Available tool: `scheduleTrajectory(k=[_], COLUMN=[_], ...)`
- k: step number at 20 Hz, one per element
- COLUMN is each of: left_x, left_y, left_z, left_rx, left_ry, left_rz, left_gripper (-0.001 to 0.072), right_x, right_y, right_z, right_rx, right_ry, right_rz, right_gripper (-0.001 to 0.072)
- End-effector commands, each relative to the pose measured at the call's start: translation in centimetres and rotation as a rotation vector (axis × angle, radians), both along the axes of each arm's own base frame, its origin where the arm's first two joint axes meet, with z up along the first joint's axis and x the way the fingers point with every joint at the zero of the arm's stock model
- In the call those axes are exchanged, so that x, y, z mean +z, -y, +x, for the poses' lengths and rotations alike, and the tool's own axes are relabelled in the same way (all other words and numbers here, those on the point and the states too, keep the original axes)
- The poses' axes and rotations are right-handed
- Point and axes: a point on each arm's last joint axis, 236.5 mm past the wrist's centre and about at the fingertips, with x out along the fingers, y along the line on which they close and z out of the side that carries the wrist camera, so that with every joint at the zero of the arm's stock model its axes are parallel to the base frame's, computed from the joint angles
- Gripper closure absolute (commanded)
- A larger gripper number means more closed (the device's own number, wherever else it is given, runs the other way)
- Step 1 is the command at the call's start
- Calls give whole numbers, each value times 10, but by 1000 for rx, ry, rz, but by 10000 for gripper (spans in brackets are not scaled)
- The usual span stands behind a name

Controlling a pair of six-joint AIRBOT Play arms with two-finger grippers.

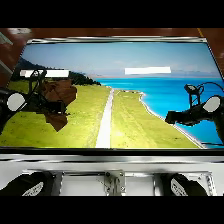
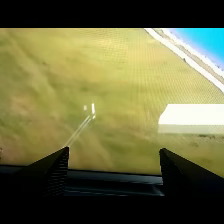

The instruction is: Fold the shirts.

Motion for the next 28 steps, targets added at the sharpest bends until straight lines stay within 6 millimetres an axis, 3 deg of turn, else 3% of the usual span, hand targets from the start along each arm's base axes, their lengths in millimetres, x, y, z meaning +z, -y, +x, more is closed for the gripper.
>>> scheduleTrajectory(k=[1, 14, 16, 20, 28], left_x=[0, 0, 0, 17, 27], left_y=[0, 0, 0, 14, 18], left_z=[0, 0, 0, 41, 55], left_rx=[0, 0, 0, -4, -5], left_ry=[0, 0, 1, 177, 248], left_rz=[0, 0, 0, -54, -76], left_gripper=[52, 52, 52, 52, 51], right_x=[0, 0, 3, 7, 8], right_y=[0, 0, -4, -12, -13], right_z=[0, 0, 8, 18, 19], right_rx=[0, -1, -11, -27, -28], right_ry=[0, 2, 36, 76, 80], right_rz=[0, 2, 19, 61, 65], right_gripper=[20, 20, 20, 20, 21])
